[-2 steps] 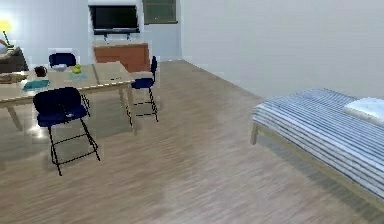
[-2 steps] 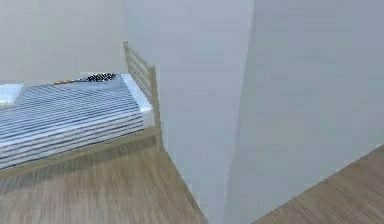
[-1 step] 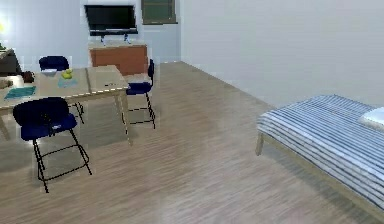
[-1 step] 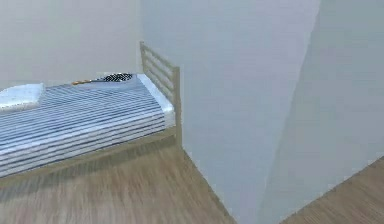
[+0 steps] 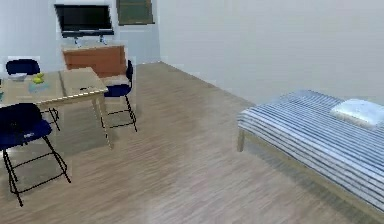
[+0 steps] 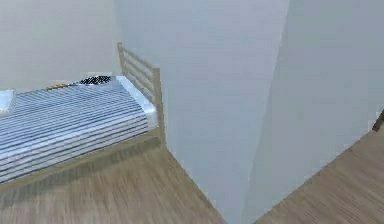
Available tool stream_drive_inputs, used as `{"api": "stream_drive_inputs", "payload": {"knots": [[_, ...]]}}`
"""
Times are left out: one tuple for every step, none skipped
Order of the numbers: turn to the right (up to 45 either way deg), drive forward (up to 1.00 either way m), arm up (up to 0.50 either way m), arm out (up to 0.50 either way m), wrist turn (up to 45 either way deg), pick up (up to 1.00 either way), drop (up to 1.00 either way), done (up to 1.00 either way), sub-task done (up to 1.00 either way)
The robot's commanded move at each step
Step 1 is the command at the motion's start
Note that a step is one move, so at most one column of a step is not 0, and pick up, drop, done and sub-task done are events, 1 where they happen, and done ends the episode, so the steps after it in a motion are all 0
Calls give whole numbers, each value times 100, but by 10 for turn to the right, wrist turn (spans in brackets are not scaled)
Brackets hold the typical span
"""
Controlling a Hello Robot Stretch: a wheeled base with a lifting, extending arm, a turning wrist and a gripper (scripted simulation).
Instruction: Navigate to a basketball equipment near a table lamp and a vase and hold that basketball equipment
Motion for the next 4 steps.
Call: {"api": "stream_drive_inputs", "payload": {"knots": [[0,100,0,0,0,0,0,0,0],[30,0,0,0,0,0,0,0,0],[0,100,0,0,0,0,0,0,0],[0,55,0,0,0,0,0,0,0]]}}
